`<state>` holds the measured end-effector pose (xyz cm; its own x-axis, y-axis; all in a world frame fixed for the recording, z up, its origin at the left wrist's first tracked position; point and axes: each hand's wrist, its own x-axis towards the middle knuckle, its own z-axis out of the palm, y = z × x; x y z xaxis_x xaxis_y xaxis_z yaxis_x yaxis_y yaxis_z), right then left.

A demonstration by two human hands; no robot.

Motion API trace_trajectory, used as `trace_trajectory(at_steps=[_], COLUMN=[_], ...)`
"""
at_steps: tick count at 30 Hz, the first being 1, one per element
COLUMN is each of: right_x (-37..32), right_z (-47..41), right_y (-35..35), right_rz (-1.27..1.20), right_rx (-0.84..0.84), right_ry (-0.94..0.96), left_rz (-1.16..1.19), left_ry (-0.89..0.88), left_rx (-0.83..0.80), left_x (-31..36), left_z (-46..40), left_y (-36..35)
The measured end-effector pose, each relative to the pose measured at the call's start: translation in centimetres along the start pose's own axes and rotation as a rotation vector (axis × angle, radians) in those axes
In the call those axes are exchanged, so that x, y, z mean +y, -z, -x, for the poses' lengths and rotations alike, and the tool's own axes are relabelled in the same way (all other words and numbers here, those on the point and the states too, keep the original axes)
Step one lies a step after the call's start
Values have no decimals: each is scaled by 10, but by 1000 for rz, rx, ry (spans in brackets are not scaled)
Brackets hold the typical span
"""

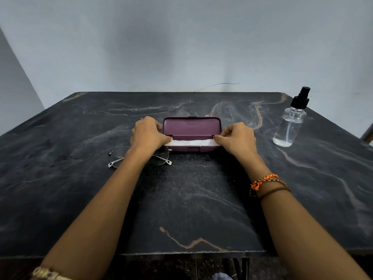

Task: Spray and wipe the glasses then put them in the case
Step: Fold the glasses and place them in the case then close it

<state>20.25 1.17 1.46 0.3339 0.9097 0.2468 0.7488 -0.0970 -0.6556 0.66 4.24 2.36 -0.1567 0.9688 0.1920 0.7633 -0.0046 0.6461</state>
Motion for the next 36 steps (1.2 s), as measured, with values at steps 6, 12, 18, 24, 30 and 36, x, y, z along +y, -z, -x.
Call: trace_trajectory(at_steps=[6,12,18,24,30,36], right_x=[-3,-7,-29,-49,-49,-47], right_z=[0,6,31,48,55,55], right_y=[1,2,1,-17,-28,-31], right_rz=[-6,26,-189,-17,99,89], right_rx=[79,269,366,-41,-156,-207], right_ry=[12,133,476,690,616,591], left_rz=[31,5,106,-35,-27,3], left_ry=[-2,-89,-124,60,231,218], left_rx=[11,181,461,456,261,190], left_x=[2,3,-5,-58,-87,-85], left_z=[3,8,16,29,33,32], left_y=[4,9,34,62,68,67])
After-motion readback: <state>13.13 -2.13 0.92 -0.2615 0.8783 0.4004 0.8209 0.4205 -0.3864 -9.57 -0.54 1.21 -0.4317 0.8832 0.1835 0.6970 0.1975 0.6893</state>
